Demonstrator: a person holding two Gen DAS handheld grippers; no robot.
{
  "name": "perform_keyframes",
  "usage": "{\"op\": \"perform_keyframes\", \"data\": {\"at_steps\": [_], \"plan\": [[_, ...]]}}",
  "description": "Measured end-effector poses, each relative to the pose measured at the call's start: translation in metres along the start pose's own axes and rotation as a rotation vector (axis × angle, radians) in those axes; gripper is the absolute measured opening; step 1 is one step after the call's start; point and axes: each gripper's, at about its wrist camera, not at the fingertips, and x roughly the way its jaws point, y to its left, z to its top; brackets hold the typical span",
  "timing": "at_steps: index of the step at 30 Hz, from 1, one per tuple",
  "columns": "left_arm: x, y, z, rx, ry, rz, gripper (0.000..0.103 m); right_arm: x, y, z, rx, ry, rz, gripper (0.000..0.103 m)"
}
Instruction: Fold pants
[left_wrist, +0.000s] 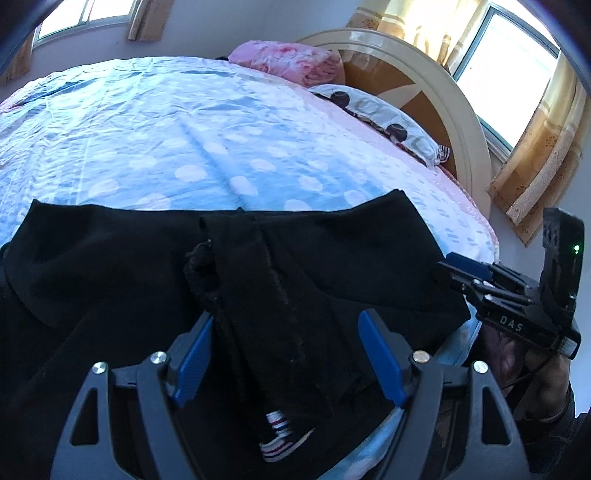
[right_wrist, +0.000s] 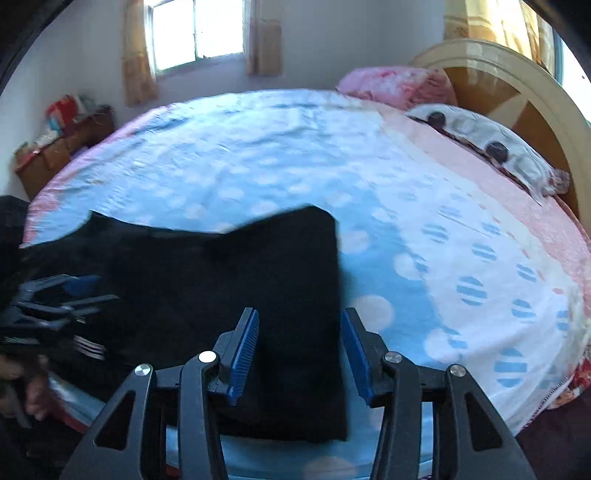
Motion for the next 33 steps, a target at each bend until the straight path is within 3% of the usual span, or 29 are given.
{"op": "perform_keyframes", "data": {"at_steps": [7, 9, 10, 12, 15, 22, 23, 25, 26, 28, 29, 32, 33], "plan": [[0.015, -0.006, 0.003, 0.029, 0.008, 0.042, 0.079, 0.017, -0.005, -0.005, 0.012, 0.043, 0.014, 0.049], [0.016, -0.007, 0.004, 0.031, 0.007, 0.04, 0.075, 0.019, -0.007, -0.005, 0.015, 0.045, 0.021, 0.049], [0.016, -0.007, 0.004, 0.037, 0.005, 0.05, 0.07, 0.019, -0.007, -0.005, 0.016, 0.047, 0.022, 0.049], [0.017, -0.007, 0.005, 0.046, 0.011, 0.063, 0.028, 0.02, -0.008, -0.006, 0.023, 0.047, 0.028, 0.049], [0.017, 0.001, 0.004, 0.013, 0.017, 0.041, 0.013, 0.02, -0.008, -0.006, 0.029, 0.045, 0.032, 0.05], [0.005, -0.002, 0.001, -0.007, -0.019, 0.027, 0.01, 0.019, -0.007, -0.007, 0.032, 0.044, 0.042, 0.05], [0.005, -0.003, 0.001, -0.012, -0.021, 0.013, 0.013, 0.018, -0.007, -0.007, 0.031, 0.043, 0.043, 0.05], [0.008, -0.003, 0.001, -0.017, -0.013, 0.022, 0.034, 0.019, -0.007, -0.008, 0.037, 0.042, 0.044, 0.051], [0.01, -0.001, 0.001, -0.024, -0.009, 0.031, 0.05, 0.019, -0.007, -0.008, 0.039, 0.04, 0.046, 0.051], [0.012, 0.004, 0.001, -0.051, -0.019, 0.019, 0.051, 0.018, -0.006, -0.009, 0.038, 0.039, 0.047, 0.051], [0.012, 0.004, 0.001, -0.053, -0.024, 0.012, 0.05, 0.018, -0.006, -0.009, 0.037, 0.04, 0.048, 0.051], [0.014, 0.001, 0.0, -0.023, -0.014, 0.012, 0.009, 0.018, -0.008, -0.009, 0.043, 0.038, 0.056, 0.051], [0.014, 0.0, -0.001, -0.018, -0.015, 0.015, 0.008, 0.018, -0.008, -0.009, 0.048, 0.037, 0.06, 0.051]]}}
